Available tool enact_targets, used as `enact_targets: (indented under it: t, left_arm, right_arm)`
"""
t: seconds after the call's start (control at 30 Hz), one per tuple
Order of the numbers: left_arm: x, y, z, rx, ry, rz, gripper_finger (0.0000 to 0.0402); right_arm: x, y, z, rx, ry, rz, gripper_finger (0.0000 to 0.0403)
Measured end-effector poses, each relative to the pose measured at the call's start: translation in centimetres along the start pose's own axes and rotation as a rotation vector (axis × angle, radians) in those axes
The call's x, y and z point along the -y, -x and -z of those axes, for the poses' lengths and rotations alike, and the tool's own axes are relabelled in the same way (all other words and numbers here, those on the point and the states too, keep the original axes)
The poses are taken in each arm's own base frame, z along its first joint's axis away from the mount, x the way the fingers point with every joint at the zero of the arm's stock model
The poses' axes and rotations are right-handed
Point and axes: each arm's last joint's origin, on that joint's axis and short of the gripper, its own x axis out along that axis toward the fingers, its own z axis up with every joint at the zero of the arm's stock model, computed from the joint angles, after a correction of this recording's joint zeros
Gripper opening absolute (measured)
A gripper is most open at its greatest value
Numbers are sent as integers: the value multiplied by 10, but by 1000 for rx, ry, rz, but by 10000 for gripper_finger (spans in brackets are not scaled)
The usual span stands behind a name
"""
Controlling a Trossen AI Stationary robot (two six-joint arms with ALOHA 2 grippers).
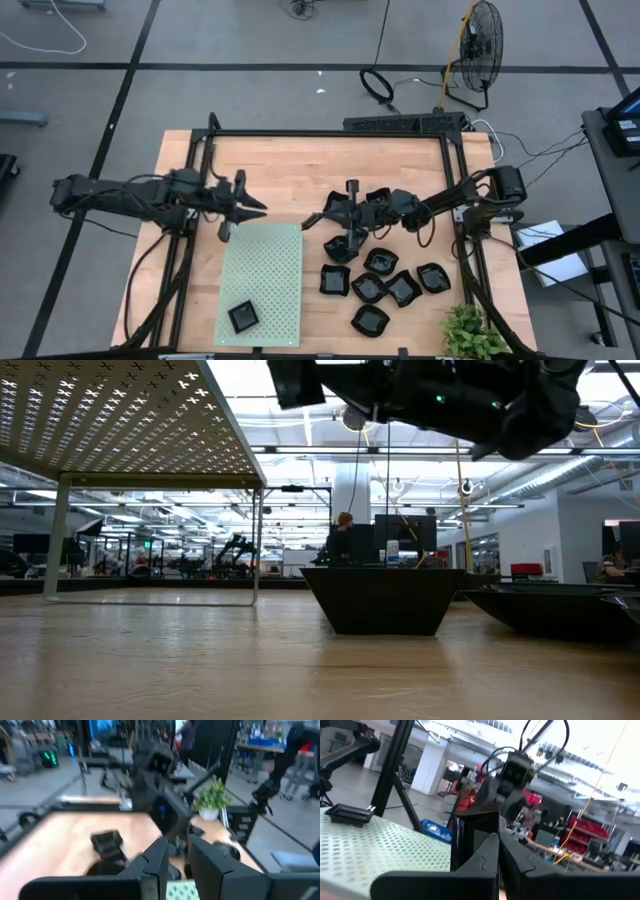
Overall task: Pick & Place Mini shaped plates
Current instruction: Stack the square plate on top of the other square plates on the shelf
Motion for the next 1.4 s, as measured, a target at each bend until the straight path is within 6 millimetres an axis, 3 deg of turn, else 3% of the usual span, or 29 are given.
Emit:
enact_targets:
  t: [0.2, 0.3, 0.5, 0.73, 1.17, 1.4]
  left_arm:
    - [-6, -30, 13, -51, 63, -104, 77]
    - [-9, -43, 21, -76, -10, -194, 87]
    - [-11, -60, 27, -65, -150, -332, 147]
    - [-11, -70, 20, 71, -171, -350, 198]
    - [-12, -76, 21, 100, -193, -353, 169]
    - [-13, -76, 18, 126, -189, -372, 116]
  right_arm:
    - [4, -13, -7, -11, 75, 116, 0]
    - [6, -14, -7, -49, 134, 191, 0]
    - [9, -13, -6, -106, 197, 288, 0]
    - [9, -13, -5, -111, 199, 283, 0]
    - [9, -13, -6, -104, 198, 286, 0]
    - [9, -13, -6, -102, 198, 286, 0]
